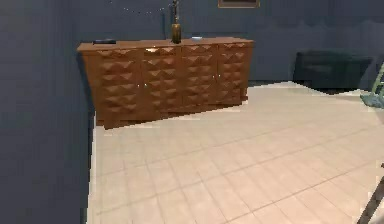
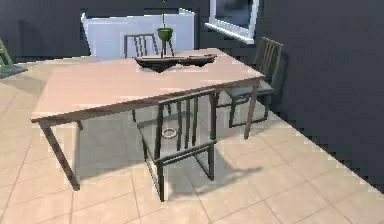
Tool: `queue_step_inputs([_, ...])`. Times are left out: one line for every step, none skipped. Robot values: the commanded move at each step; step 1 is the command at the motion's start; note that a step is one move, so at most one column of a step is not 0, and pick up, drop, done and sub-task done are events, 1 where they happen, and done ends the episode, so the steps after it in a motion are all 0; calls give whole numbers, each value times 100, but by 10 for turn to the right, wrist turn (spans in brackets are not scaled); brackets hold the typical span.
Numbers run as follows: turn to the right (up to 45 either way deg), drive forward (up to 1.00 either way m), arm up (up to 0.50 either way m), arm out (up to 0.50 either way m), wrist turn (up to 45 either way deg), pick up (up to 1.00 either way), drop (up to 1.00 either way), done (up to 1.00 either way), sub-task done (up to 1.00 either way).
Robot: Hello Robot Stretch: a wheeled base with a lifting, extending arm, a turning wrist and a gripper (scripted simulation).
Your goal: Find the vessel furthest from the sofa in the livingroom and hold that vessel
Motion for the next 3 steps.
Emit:
queue_step_inputs([450,0,0,0,0,0,0,0,0])
queue_step_inputs([240,0,0,0,0,0,0,0,0])
queue_step_inputs([0,25,0,0,0,0,0,0,0])
